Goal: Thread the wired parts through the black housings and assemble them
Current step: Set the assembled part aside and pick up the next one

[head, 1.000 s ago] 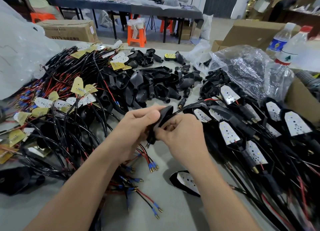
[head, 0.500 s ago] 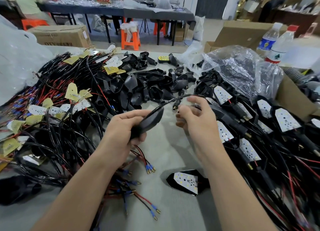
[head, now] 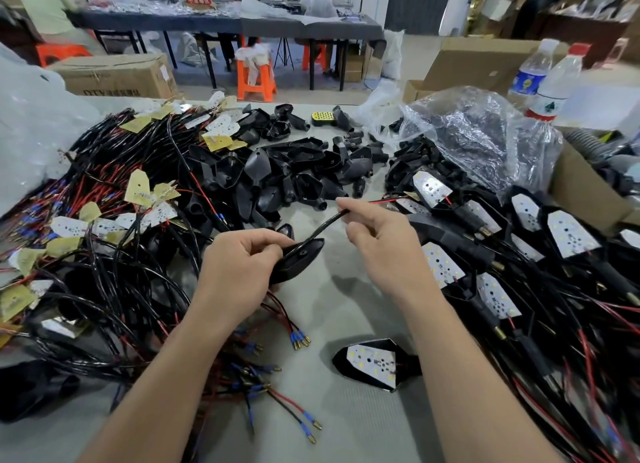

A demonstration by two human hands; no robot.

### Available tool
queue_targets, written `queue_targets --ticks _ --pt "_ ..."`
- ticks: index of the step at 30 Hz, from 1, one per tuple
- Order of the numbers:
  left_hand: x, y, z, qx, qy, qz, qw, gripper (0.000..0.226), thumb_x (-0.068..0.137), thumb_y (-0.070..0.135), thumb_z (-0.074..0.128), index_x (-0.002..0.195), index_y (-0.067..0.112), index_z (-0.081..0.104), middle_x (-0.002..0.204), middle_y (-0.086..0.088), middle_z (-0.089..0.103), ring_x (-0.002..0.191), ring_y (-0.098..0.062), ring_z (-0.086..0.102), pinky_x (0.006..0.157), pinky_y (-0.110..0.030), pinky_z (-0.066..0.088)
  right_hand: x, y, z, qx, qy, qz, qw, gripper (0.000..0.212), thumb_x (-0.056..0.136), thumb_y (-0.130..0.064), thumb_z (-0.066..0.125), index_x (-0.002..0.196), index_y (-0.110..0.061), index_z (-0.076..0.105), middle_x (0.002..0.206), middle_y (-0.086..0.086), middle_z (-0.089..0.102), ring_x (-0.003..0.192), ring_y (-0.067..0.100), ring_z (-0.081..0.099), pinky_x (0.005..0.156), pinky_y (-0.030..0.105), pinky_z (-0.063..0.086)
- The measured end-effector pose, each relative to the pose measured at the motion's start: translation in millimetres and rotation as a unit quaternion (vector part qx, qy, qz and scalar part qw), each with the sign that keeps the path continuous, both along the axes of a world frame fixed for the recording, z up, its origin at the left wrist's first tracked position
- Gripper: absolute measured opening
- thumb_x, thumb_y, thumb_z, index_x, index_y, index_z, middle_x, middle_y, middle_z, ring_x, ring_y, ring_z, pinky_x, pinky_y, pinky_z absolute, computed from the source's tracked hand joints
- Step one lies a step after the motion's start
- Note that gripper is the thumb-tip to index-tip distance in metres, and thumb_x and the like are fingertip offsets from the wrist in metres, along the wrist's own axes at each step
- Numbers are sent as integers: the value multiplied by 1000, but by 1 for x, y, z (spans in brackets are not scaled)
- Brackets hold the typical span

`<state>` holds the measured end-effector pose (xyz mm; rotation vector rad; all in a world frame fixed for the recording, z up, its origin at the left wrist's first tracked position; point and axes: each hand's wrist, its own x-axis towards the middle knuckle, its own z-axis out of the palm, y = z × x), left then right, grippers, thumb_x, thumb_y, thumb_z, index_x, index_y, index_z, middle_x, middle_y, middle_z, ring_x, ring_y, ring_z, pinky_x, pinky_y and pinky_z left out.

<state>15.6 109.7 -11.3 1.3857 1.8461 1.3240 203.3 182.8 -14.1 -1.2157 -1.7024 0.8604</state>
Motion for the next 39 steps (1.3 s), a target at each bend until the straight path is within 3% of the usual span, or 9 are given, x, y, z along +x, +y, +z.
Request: queue_targets --ticks 5,9,14,19,25,29,33,36,39 --pt "-2 -9 2 -14 183 -12 983 35 92 16 66 80 47 76 66 20 72 49 -5 62 44 -24 45 1 -3 5 10 -61 6 998 37 99 -10 56 119 -35 75 84 -27 65 72 -8 58 70 9 38" --pt "-2 -13 8 -25 317 22 948 25 87 24 69 82 47 77 64 20 69 55 -3 61 55 -24 43 -1 -4 3 10 -102 37 994 39 101 -7 51 115 -33 76 132 -8 65 73 -9 56 77 8 38" --pt "-3 -14 12 -19 425 152 892 22 86 19 74 85 41 79 49 9 46 47 -23 43 53 -22 20 -6 -5 -4 -13 -96 113 989 48 98 -1 45 116 -33 76 101 -13 75 46 0 48 52 11 36" --pt "-11 -11 7 21 366 173 914 20 95 20 68 96 35 80 61 3 68 53 -24 53 52 -23 26 -14 -13 3 -42 -11 164 985 61 94 14 39 132 -24 68 136 -9 66 122 -16 54 107 10 38" --pt "8 -10 -2 110 268 128 949 17 91 11 71 98 25 79 79 8 76 70 -18 69 65 -26 45 -28 -30 2 -12 -121 233 965 74 88 11 42 146 -34 55 141 -12 54 88 -25 50 88 2 35" --pt "4 -3 -2 114 93 144 979 18 91 22 73 104 33 78 74 30 70 82 9 69 77 -10 50 -29 -28 6 -5 -26 226 974 70 89 14 45 134 -35 65 156 -19 42 140 -22 21 110 1 16" --pt "1 -1 3 40 -219 -74 972 22 91 34 66 108 39 79 93 6 80 78 -9 75 68 -28 60 -26 -22 2 13 31 183 982 71 85 17 45 138 -26 64 157 -16 40 142 -15 30 113 7 23" --pt "-11 -2 7 -46 -208 -205 955 49 83 32 71 130 45 67 104 -12 78 81 -29 74 69 -27 60 -18 -18 2 24 42 158 986 69 88 14 47 141 -28 61 160 -17 38 133 -24 34 97 -2 30" --pt "-13 -3 5 -72 -189 -206 957 57 92 12 72 137 45 60 97 -6 79 65 -21 68 59 -23 55 -15 -19 5 25 69 158 985 60 92 9 50 132 -32 68 158 -17 40 124 -24 43 91 0 36"
